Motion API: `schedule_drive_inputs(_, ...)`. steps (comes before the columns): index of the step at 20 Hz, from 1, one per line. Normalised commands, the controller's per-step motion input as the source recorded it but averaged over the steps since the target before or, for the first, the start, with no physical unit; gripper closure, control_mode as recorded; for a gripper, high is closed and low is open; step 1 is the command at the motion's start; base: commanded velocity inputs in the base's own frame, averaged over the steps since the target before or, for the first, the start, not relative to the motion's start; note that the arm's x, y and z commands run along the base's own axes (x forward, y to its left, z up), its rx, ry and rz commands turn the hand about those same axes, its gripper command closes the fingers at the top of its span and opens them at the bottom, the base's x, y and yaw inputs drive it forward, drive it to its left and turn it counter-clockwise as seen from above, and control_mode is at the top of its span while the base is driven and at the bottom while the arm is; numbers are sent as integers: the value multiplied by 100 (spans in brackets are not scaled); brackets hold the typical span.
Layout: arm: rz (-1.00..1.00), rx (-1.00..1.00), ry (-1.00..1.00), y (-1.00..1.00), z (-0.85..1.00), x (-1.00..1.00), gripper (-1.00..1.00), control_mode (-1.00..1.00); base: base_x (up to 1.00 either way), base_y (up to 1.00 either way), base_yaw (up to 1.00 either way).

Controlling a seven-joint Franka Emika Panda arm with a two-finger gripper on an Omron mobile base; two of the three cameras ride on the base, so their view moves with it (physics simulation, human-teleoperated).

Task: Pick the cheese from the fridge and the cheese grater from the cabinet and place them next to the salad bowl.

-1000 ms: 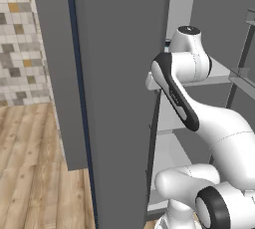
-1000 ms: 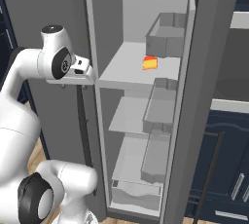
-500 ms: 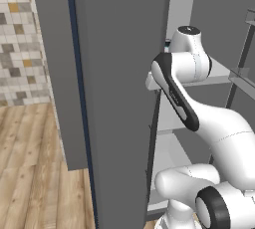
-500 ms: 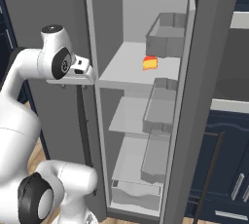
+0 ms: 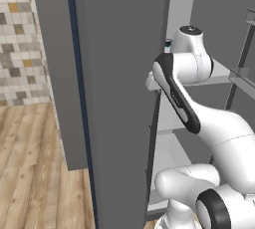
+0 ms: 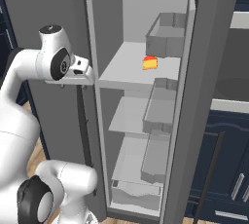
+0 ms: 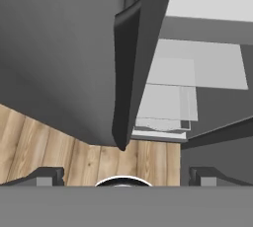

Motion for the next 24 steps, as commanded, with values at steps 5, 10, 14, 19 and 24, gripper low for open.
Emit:
schedule_drive_inputs(5, -7, 0, -1, -22, 28, -1, -100, -100, 0, 0, 0)
schedule_drive_inputs(10, -25, 0, 1, -47, 15, 10, -100, -100, 0, 0, 0)
schedule_drive_inputs(14, -24, 2, 3, -71, 3, 23, -100, -100, 0, 0, 0)
schedule_drive_inputs(19, -24, 2, -1, -59, 0, 35, -100, -100, 0, 0, 0)
schedule_drive_inputs(24, -3, 3, -8, -30, 0, 23, -100, -100, 0, 0, 0)
